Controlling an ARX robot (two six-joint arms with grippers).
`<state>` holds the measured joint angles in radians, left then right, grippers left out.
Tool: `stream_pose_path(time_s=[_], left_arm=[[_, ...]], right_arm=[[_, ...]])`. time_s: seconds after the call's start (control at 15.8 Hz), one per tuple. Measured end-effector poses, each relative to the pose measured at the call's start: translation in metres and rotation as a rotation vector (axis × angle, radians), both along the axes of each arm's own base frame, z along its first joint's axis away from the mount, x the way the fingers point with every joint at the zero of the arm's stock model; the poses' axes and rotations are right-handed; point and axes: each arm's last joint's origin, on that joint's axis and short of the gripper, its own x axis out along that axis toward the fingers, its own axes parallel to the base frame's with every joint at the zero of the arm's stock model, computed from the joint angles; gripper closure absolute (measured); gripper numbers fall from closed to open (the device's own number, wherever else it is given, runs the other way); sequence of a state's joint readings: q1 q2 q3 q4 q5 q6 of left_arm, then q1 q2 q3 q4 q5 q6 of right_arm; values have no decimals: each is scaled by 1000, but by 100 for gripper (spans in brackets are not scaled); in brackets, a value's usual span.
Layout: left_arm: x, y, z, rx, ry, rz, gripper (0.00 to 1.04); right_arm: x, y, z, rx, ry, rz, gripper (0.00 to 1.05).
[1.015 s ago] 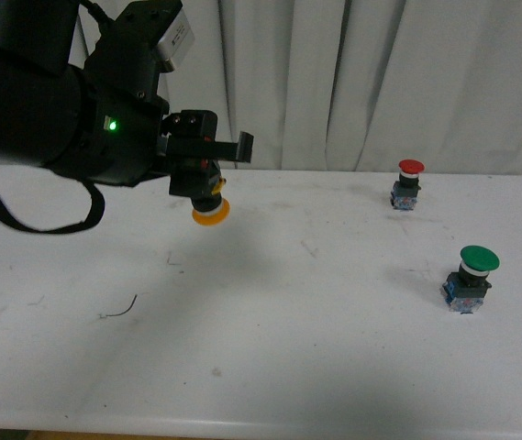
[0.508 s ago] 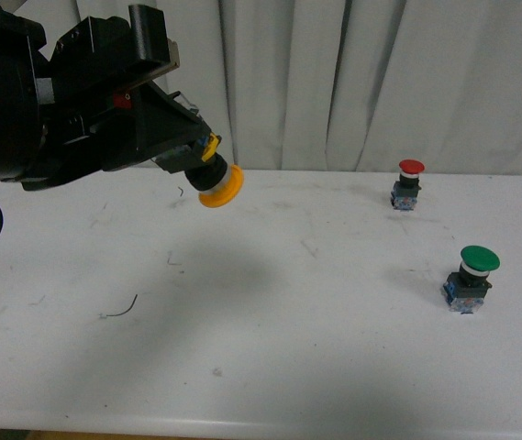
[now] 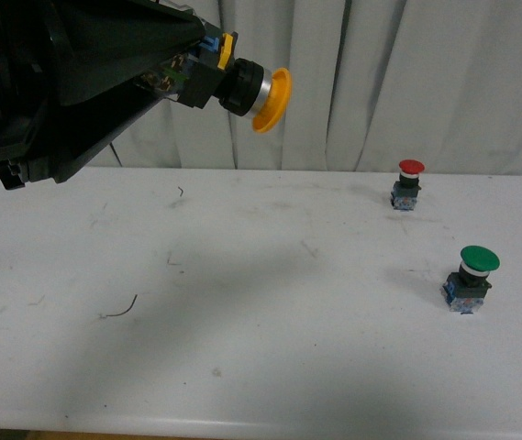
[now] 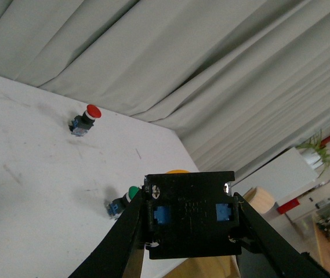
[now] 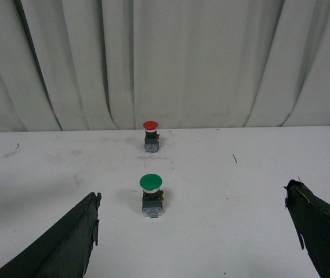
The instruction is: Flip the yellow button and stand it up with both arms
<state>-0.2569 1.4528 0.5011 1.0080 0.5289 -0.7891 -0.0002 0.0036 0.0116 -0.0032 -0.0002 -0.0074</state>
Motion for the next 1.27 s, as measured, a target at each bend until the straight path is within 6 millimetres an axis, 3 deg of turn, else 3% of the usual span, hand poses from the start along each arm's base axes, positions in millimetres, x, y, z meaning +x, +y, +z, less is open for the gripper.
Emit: stream_pose_path(time_s=[0.19,0.44,1.14,1.27], left_arm=[[-2,-6,0,-73,-30,-38,69],[2,-13,-21,-77,47,-58,69],[4,-12,-22,-93,42,-69,69],[4,-12,-25,-87,62,-68,69]], right_arm=[[0,0,0,0,0,0,6],[0,0,0,0,0,0,6],[0,0,0,0,0,0,6],[3,-3,2,69,-4,112,6]])
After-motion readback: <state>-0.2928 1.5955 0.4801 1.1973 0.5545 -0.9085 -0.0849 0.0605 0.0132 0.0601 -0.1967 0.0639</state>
